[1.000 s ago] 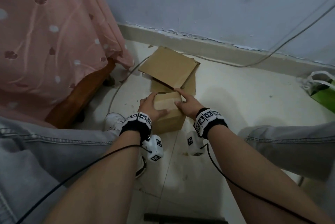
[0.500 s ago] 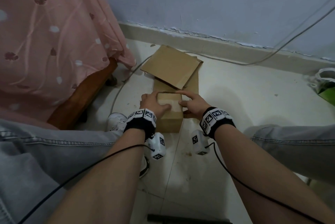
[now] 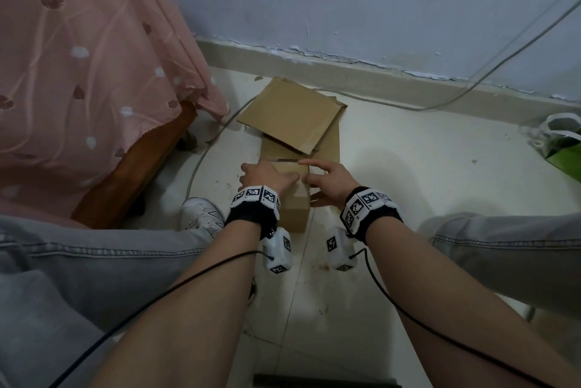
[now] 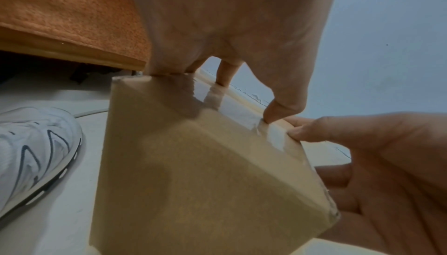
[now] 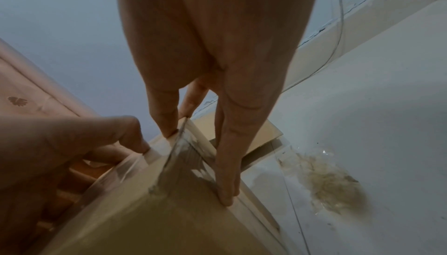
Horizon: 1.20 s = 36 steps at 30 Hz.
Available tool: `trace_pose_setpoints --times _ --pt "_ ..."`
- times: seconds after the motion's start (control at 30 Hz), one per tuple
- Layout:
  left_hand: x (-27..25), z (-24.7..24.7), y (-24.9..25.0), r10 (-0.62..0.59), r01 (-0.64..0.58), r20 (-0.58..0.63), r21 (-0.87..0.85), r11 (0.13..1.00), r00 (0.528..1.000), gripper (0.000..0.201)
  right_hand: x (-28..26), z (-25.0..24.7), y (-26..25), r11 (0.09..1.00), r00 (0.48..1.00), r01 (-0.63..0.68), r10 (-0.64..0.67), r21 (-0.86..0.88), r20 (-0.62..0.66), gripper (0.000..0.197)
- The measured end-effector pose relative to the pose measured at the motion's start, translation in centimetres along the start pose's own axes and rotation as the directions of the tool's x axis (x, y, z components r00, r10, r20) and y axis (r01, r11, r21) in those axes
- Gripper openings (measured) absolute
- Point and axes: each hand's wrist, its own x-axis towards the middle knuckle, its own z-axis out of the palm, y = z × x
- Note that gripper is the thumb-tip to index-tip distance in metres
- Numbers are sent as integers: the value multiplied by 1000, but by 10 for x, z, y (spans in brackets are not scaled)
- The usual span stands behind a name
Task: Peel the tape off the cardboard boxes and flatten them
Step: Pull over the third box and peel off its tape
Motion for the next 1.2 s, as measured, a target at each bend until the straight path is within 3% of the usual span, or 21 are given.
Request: trace_pose_setpoints --times 0.27,0.47,0.7,0.93,1.2 --pt "-1 1 10 -59 58 18 30 998 998 93 1 2 0 1000 1000 -8 8 -16 -6 36" --pt "3 -2 12 -55 54 33 11 998 998 81 0 0 -1 1000 1000 -9 9 -13 3 36" --pt "3 1 15 -77 76 18 25 997 997 93 1 2 -1 999 1000 -3 3 -34 -2 37" --pt "-1 7 23 -108 110 -28 83 990 994 89 2 3 -1 999 1000 -7 6 -48 -6 37" --pt "1 5 21 -110 109 1 89 990 994 95 4 2 -4 998 1000 -28 28 -57 3 38"
